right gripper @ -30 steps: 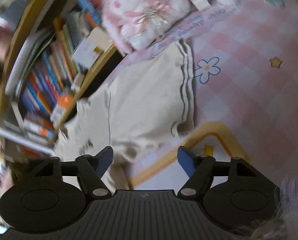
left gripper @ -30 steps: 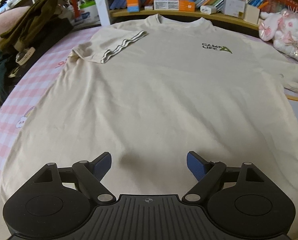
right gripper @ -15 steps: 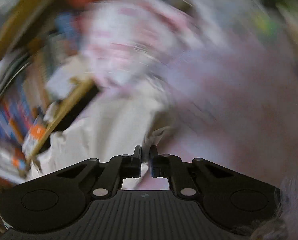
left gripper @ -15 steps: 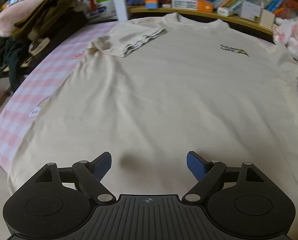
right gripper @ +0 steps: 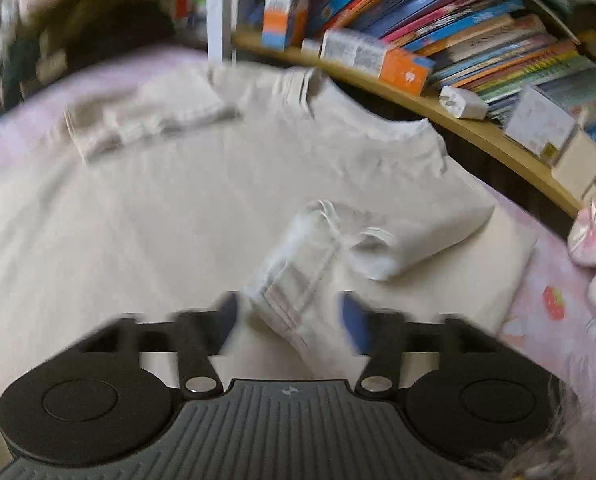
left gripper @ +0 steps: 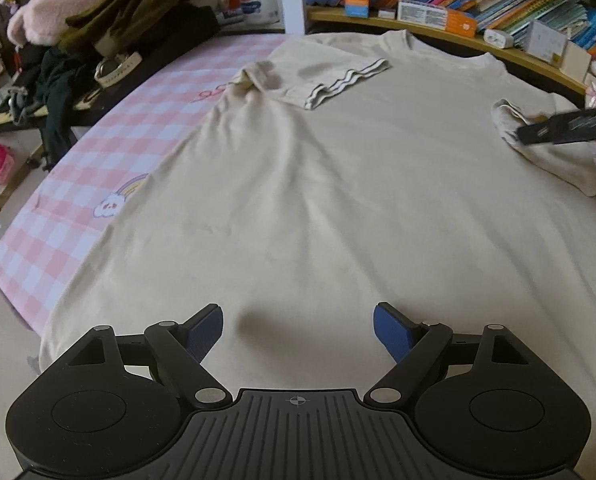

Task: Fold clothes
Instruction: 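Grasp the other sleeve with the right gripper and fold it onto the body, then open the right gripper and withdraw it from the folded sleeve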

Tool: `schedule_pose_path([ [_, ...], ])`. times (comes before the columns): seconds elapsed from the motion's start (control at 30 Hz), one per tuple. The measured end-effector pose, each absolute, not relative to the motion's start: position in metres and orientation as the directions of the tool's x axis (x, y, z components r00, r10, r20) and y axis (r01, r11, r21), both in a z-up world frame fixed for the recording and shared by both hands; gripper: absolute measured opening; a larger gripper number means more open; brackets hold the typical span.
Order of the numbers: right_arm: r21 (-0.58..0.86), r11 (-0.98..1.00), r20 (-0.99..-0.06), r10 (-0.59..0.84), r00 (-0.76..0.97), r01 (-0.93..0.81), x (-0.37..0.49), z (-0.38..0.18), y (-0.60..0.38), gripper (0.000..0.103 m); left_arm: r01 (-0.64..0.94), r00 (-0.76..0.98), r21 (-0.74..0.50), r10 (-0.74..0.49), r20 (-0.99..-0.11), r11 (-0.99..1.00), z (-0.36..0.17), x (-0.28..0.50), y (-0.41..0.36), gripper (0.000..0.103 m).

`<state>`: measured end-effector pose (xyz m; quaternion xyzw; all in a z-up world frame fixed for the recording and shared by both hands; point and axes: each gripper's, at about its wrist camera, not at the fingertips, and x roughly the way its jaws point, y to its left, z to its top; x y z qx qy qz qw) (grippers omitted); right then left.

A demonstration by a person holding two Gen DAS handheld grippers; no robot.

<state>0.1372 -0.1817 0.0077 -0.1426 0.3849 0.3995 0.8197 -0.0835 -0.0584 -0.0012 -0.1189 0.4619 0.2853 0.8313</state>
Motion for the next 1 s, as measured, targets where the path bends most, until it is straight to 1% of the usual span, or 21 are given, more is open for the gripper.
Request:
schedule_pose_path([
  [0.03,0.144,0.641,-0.726,0.586,0.359,-0.754,0.141,0.012,-0.189,0.061,-0.584,0.411,0.064,0.363,-0.836,0.809,-0.001,-0.083,-0.057,0.085],
  [0.1,0.220,0.670,-0.692,0.620,0.370,-0.709,0.148,0.019,-0.203,0.061,-0.580,0.415,0.062,0.360,-0.836,0.812,-0.002,-0.083,-0.057,0.085],
  [0.23,0.342,0.749,-0.664,0.620,0.418,-0.568,0.180,0.019,-0.225,0.062,-0.567,0.415,0.066,0.355,-0.838,0.821,-0.004,-0.082,-0.059,0.085],
  [0.37,0.481,0.793,-0.725,0.599,0.340,-0.373,0.221,-0.008,-0.229,0.061,-0.579,0.411,0.077,0.372,-0.832,0.812,-0.002,-0.089,-0.057,0.085],
  [0.4,0.525,0.783,-0.721,0.617,0.315,-0.334,0.229,-0.015,-0.229,0.061,-0.586,0.408,0.079,0.377,-0.831,0.807,-0.002,-0.091,-0.055,0.085],
  [0.47,0.608,0.744,-0.680,0.668,0.300,-0.279,0.249,-0.021,-0.220,0.061,-0.601,0.393,0.080,0.382,-0.836,0.795,-0.002,-0.093,-0.052,0.085],
  [0.5,0.642,0.718,-0.648,0.696,0.309,-0.269,0.260,-0.020,-0.214,0.058,-0.599,0.396,0.081,0.382,-0.835,0.797,-0.001,-0.092,-0.053,0.085],
  [0.53,0.661,0.681,-0.587,0.731,0.348,-0.314,0.267,-0.009,-0.210,0.057,-0.596,0.399,0.081,0.382,-0.833,0.799,0.000,-0.092,-0.053,0.085],
  [0.57,0.668,0.650,-0.523,0.756,0.394,-0.362,0.268,0.005,-0.211,0.057,-0.594,0.402,0.081,0.383,-0.832,0.801,0.000,-0.092,-0.053,0.085],
  [0.63,0.665,0.592,-0.384,0.794,0.471,-0.456,0.269,0.035,-0.214,0.066,-0.588,0.407,0.080,0.380,-0.831,0.805,0.000,-0.091,-0.054,0.085],
  [0.67,0.659,0.598,-0.376,0.787,0.488,-0.456,0.269,0.040,-0.220,0.067,-0.585,0.409,0.079,0.378,-0.831,0.807,-0.001,-0.091,-0.055,0.085],
  [0.7,0.655,0.608,-0.376,0.778,0.504,-0.449,0.268,0.044,-0.228,0.067,-0.582,0.411,0.078,0.376,-0.831,0.809,-0.001,-0.090,-0.055,0.085],
  [0.77,0.637,0.666,-0.430,0.725,0.539,-0.388,0.262,0.035,-0.247,0.067,-0.590,0.414,0.069,0.375,-0.829,0.805,-0.002,-0.089,-0.053,0.085],
  [0.93,0.509,0.764,-0.528,0.641,0.557,-0.397,0.228,0.020,-0.265,0.060,-0.606,0.417,0.049,0.369,-0.830,0.794,-0.005,-0.084,-0.051,0.085],
  [1.0,0.452,0.797,-0.563,0.603,0.565,-0.400,0.215,0.014,-0.272,0.059,-0.606,0.416,0.041,0.360,-0.835,0.794,-0.007,-0.080,-0.053,0.085],
])
